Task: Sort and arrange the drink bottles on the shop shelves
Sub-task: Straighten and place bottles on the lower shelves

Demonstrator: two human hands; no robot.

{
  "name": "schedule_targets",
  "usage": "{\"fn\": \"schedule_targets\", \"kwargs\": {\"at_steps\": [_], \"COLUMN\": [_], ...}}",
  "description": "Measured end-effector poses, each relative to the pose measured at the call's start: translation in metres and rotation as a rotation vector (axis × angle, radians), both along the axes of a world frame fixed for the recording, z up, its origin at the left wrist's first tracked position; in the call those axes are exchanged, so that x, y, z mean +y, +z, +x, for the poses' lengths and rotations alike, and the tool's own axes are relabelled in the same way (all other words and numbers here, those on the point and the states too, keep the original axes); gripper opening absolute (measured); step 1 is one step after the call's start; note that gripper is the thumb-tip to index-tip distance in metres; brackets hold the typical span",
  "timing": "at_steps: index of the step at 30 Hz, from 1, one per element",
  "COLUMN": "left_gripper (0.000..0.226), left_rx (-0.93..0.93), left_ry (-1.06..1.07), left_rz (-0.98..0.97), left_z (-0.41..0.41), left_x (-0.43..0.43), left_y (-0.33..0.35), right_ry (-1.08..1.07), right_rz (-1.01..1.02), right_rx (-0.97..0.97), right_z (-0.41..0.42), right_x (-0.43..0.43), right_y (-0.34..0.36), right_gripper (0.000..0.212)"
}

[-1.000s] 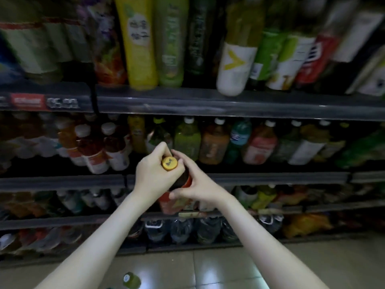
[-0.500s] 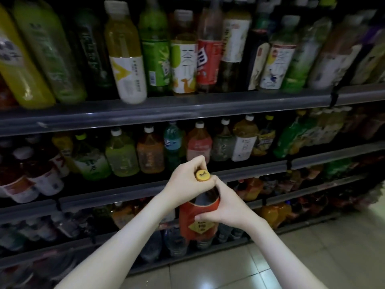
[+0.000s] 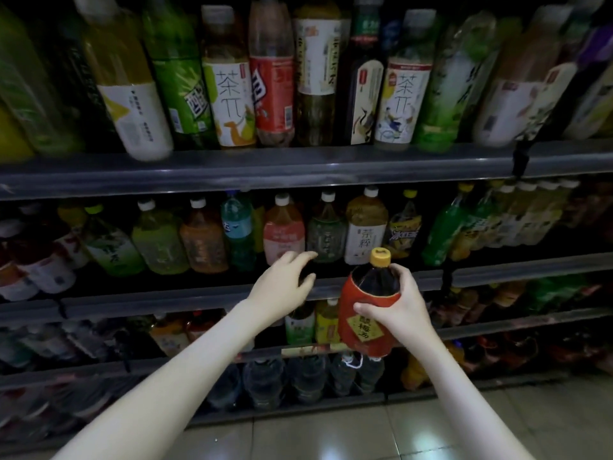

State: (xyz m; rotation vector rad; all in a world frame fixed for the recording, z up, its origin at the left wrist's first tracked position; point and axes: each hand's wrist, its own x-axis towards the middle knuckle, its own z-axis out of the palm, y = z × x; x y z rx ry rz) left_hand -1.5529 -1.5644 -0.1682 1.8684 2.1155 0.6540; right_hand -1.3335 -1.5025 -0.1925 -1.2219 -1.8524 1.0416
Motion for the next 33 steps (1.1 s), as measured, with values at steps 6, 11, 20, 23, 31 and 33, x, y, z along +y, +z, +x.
{"fn": "schedule_targets", "kwargs": {"at_steps": [6, 11, 20, 23, 31, 33], "left_gripper": [0.056, 0.074, 0.084, 0.078, 0.077, 0.079], "left_rx": [0.147, 0.302, 0.319, 0.317, 0.330, 0.203], "left_ry": [-0.071, -0.147, -0.001, 0.049, 0.030, 0.043], "left_rz": [0.095, 0.035, -0.018, 0.008, 0.211, 0.254], "left_z": [0.023, 0.054, 0.059, 0.065, 0.070, 0.068], "left_x": [0.071, 0.120, 0.185, 0.184, 0.159, 0.155], "left_y": [-0.004, -0.023, -0.038, -0.044, -0.049, -0.046], "right_ry": [0.022, 0.029, 0.042, 0.063, 0.073, 0.078], "right_rz": [0.033, 0.029, 0.040, 0.046, -0.002, -0.028], "right_rx": [0.019, 0.042, -0.001, 0.000, 0.051, 0.059], "right_z": [0.002, 0.019, 0.052, 0.059, 0.068, 0.071], "right_x": [0.040, 0.062, 0.103, 0.117, 0.136, 0.137], "right_y": [0.020, 0.030, 0.024, 0.022, 0.011, 0.003], "right_gripper": [0.086, 0.081, 0.088, 0.090, 0.086, 0.087]}}
